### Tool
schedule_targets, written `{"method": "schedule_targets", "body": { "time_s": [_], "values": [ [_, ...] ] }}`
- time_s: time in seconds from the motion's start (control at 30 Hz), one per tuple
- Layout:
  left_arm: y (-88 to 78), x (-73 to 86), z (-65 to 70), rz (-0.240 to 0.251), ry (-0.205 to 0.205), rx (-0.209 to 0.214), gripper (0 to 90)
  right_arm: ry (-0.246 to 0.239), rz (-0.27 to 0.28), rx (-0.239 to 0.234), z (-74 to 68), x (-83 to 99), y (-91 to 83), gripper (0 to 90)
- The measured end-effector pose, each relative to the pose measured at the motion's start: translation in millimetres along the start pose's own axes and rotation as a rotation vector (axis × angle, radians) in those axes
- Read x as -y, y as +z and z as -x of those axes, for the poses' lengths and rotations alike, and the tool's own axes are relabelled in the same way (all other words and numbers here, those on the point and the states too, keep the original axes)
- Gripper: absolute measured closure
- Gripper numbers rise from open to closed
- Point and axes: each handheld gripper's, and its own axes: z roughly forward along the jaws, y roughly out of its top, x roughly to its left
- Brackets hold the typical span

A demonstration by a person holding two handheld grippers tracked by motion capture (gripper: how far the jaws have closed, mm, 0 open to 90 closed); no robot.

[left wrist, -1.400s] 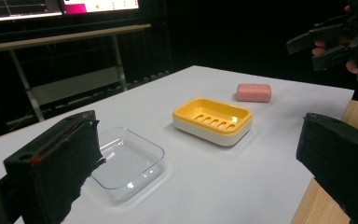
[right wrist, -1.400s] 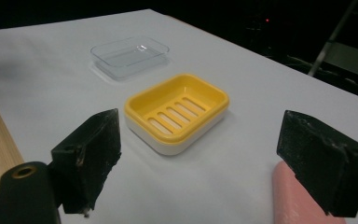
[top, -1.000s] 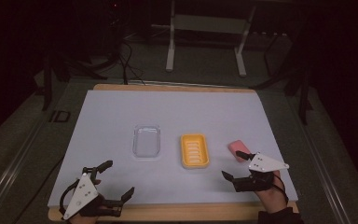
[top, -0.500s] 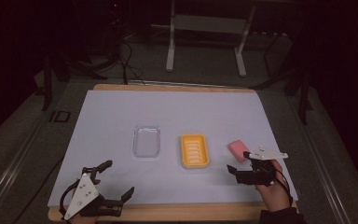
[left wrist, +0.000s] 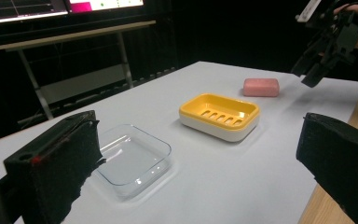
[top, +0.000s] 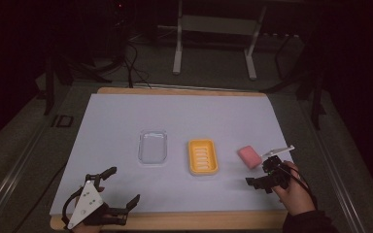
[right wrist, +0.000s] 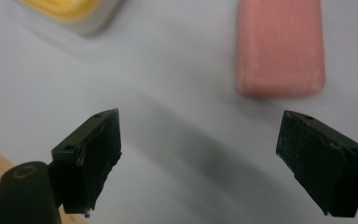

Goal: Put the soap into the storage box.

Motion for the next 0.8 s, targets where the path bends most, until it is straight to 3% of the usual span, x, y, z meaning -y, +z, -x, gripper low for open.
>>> {"method": "schedule_targets", "body": {
  "time_s": [0.23,0.27,0.47,0.53,0.6,0.8],
  "values": [
    [-0.2,-0.2,0.4,0.007,-0.005,0.003,0.3,0.026,-0.177,-0.025,7.3,-1.9,4.4,14.3],
    [-0.2,-0.2,0.4,0.006,-0.004,0.003,0.3,0.026,-0.177,-0.025,7.3,-1.9,4.4,14.3],
    [-0.1,-0.2,0.7,0.005,-0.003,0.003,0.4,0.043,-0.302,-0.048,12.9,-6.3,3.1,14.4],
    [-0.2,-0.2,0.7,0.006,-0.003,0.003,0.4,0.025,-0.38,-0.074,15.2,-7.5,3.5,14.3],
    [-0.3,-0.2,0.9,0.004,-0.001,0.002,0.3,0.025,-0.404,-0.082,15.9,-7.9,3.6,14.3],
    [0.2,-0.2,1.0,0.001,0.003,0.003,0.4,0.021,-0.523,-0.053,24.5,-8.9,4.9,14.3]
  ]
}}
